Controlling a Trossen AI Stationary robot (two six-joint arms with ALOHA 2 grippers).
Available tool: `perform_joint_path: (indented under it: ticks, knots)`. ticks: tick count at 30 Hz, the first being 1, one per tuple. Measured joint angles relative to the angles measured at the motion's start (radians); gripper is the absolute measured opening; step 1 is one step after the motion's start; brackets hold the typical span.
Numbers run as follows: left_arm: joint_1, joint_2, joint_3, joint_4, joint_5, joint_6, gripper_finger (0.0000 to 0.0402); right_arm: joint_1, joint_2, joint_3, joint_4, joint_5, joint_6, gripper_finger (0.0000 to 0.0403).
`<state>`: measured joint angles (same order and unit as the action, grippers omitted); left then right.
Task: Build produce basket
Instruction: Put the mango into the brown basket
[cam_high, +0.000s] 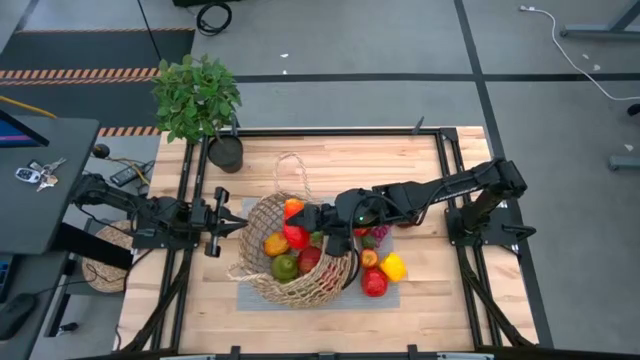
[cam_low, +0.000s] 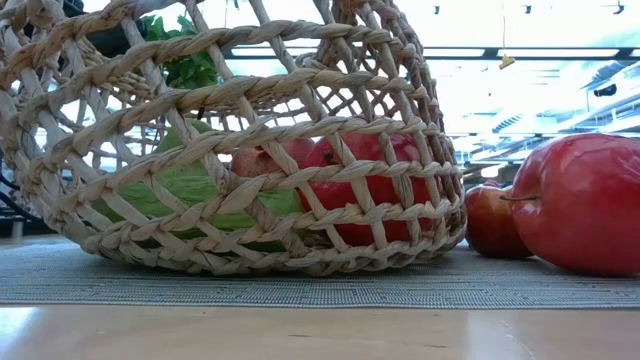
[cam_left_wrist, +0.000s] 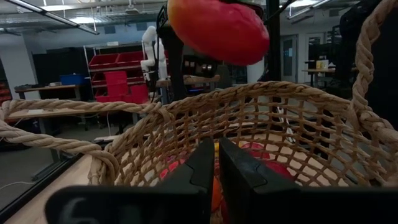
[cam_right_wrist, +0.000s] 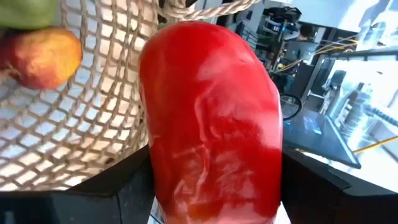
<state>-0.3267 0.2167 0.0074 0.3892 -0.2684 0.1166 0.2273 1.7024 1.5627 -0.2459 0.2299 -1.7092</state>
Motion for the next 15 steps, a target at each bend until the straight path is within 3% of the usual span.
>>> perform_joint_path:
  ticks: [8, 15]
  knots:
    - [0.0, 0.001, 0.0, -0.001, 0.0, 0.0, 0.0033, -0.002, 0.0, 0.0, 0.062, -0.093, 0.092, 0.0287]
    - [0.0, 0.001, 0.0, 0.0, 0.0, 0.0, 0.0032, -0.021, 0.0, 0.0, 0.151, -0.195, 0.541, 0.0287]
